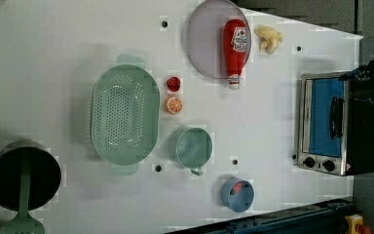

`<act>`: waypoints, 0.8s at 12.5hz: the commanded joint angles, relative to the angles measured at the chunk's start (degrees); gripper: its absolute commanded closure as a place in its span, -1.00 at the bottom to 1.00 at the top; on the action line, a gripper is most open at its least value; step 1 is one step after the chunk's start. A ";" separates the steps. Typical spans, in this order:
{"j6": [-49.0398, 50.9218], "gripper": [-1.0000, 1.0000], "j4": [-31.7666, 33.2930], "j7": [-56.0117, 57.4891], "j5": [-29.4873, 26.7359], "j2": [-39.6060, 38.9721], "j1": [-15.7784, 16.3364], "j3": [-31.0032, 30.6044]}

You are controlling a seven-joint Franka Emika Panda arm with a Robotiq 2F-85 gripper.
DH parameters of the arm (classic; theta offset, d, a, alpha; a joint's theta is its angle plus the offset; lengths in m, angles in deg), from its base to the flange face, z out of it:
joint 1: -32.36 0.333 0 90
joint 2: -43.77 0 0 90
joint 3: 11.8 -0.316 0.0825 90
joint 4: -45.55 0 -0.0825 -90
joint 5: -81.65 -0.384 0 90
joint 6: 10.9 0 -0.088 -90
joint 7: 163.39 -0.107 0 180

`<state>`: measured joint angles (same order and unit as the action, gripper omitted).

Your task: Pick ketchup from plate and place it on table.

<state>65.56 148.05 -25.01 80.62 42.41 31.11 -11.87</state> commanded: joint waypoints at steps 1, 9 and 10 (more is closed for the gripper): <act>5.57 -0.59 6.04 -1.73 -0.48 9.10 -4.59 -3.31; -10.36 -1.00 5.87 2.30 -0.47 -3.71 -3.12 -5.24; -13.36 -1.00 5.85 3.45 -0.47 -6.02 -2.92 -5.68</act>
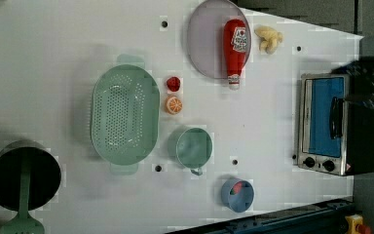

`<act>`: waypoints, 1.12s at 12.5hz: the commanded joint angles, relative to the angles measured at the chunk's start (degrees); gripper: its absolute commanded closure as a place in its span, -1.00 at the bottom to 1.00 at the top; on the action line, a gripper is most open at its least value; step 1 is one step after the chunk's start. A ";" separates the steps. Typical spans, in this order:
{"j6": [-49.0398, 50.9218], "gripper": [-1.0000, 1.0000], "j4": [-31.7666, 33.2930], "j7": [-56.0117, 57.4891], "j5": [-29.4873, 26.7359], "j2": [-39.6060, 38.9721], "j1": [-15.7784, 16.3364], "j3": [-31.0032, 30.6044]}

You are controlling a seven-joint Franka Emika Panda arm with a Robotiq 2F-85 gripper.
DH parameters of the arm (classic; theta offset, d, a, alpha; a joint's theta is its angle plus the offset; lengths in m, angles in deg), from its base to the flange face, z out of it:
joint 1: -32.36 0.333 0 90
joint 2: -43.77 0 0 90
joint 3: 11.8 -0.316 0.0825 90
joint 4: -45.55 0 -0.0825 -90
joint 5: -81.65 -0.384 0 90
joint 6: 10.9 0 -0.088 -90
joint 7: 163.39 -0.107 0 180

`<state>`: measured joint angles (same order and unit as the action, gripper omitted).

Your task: Pick ketchup from plate and place it on table.

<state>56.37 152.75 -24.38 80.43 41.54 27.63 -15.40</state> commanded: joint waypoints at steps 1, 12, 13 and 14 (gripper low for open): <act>-7.22 -1.00 1.12 5.06 -0.28 -7.43 0.79 -2.51; -27.65 -1.00 -7.53 31.23 0.62 -32.05 2.56 -2.81; -27.65 -1.00 -8.75 31.23 0.78 -33.76 2.63 -2.76; -27.66 -1.00 -9.52 31.28 1.63 -35.23 2.65 -2.73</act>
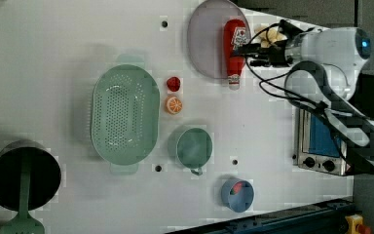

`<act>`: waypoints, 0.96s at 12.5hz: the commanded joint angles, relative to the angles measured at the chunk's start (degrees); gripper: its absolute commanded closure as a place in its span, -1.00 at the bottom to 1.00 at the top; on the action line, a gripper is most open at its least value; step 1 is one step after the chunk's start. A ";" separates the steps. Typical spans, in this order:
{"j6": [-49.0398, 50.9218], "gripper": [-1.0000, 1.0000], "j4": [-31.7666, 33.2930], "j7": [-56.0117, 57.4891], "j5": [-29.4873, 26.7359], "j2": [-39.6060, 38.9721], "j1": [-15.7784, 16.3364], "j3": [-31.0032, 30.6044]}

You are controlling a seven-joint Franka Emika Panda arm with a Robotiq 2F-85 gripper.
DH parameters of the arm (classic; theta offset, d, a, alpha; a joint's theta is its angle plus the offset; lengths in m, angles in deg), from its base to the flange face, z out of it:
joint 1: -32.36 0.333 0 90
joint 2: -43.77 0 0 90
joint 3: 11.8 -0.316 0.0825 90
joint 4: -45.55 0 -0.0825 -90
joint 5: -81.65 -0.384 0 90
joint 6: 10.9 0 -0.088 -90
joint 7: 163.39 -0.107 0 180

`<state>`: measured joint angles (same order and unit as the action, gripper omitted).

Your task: Pick ketchup from plate and place it on table.

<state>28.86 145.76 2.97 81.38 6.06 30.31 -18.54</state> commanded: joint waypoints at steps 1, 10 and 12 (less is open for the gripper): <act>-0.16 -1.00 -2.85 3.93 2.26 -0.85 -0.04 0.43; -9.87 -1.00 -3.21 3.94 5.62 -6.74 0.13 0.65; -13.24 -1.00 -3.21 3.95 5.62 -7.99 0.14 0.75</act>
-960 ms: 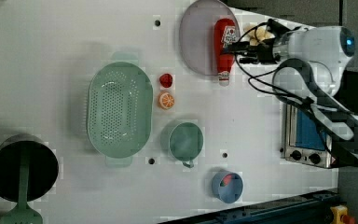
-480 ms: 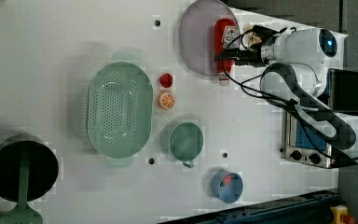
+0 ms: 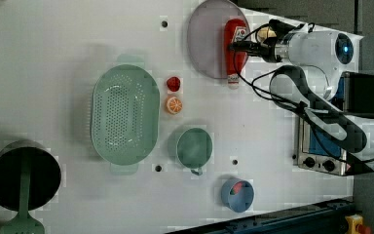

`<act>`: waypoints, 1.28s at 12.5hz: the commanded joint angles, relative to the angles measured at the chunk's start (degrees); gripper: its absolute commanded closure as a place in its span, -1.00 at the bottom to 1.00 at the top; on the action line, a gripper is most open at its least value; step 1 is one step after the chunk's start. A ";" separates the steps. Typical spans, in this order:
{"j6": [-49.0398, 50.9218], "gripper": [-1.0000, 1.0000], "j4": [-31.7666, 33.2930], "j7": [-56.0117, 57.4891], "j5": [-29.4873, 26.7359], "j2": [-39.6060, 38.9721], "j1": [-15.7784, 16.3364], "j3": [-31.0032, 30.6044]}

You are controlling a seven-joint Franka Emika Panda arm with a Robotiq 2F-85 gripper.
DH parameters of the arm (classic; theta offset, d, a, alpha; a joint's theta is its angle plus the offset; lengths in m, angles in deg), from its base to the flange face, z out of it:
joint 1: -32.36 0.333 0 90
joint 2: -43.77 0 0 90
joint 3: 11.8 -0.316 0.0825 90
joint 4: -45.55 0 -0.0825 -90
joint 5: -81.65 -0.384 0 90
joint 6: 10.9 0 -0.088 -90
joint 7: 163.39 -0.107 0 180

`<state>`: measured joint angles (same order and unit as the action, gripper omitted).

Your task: Pick ketchup from plate and place it on table.

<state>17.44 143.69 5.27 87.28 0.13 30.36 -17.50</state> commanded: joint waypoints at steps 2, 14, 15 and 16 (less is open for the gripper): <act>-2.22 -0.68 -1.07 1.65 -0.29 -2.25 0.08 -0.24; 12.01 -0.23 3.82 1.37 -0.36 17.18 -0.69 0.26; 13.79 -0.23 5.47 1.03 -0.43 20.29 -0.79 0.26; 15.31 -0.23 7.20 0.48 -0.45 23.27 -0.92 0.27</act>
<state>32.13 152.25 5.35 87.17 19.82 30.09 -16.42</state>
